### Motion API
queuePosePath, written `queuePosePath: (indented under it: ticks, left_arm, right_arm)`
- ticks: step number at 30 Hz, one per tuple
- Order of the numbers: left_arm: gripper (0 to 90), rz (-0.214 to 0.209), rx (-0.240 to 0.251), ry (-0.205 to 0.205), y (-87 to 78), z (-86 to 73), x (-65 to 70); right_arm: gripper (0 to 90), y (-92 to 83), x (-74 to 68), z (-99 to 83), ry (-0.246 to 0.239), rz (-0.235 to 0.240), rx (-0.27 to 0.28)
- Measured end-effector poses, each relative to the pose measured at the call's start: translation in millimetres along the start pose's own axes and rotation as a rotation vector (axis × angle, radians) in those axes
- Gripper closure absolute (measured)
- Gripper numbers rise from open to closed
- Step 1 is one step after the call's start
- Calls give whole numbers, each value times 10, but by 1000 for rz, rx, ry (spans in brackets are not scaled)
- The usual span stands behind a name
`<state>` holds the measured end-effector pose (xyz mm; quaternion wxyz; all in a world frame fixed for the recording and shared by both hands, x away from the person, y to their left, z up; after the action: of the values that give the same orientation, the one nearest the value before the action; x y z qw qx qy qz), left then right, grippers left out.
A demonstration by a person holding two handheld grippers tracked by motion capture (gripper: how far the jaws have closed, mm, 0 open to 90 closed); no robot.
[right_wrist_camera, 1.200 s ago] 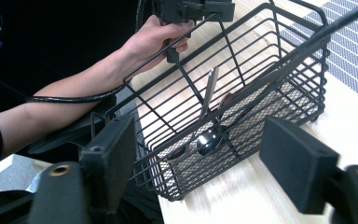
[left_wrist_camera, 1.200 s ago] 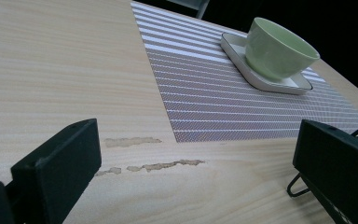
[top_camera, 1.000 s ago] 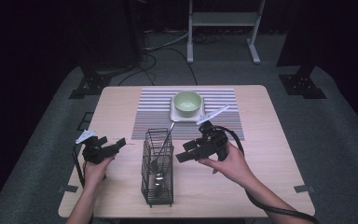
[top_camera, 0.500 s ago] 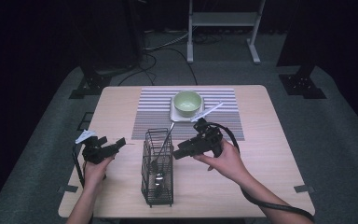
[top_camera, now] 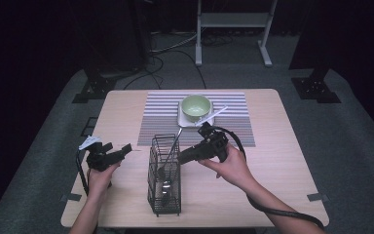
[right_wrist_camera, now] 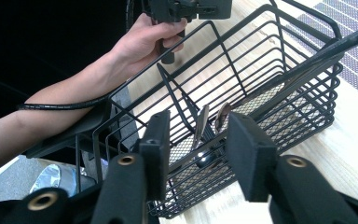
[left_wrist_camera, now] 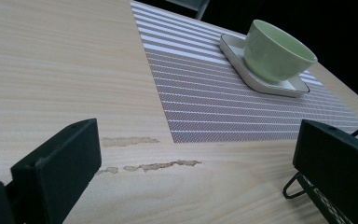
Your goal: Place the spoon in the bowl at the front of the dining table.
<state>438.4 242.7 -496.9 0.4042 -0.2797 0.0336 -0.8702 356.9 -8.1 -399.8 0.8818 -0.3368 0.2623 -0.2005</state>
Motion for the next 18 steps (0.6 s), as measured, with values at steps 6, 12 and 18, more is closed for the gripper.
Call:
queuePosePath:
  ticks: [6, 12, 18]
  left_arm:
    - [0, 4, 2, -2, -9, 1, -18]
    - [0, 7, 6, -8, -14, 3, -28]
    - [0, 13, 8, -5, -26, 10, -37]
  right_arm:
    - [673, 43, -7, 3, -18, -12, -4]
    - [793, 53, -3, 1, -32, -27, 2]
    - [849, 39, -34, -3, -42, -29, 8]
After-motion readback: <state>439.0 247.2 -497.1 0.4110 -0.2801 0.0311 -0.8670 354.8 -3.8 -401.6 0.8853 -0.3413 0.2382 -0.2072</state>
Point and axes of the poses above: each handheld gripper's, and its own axes: y roughly forward along the jaws, z roughly out of its top, x roughly to its right, the point moved 10 cm from there along y, roughly forward along the jaws, and after that the axes turned 15 degrees about -z, right-handed, at the moved point
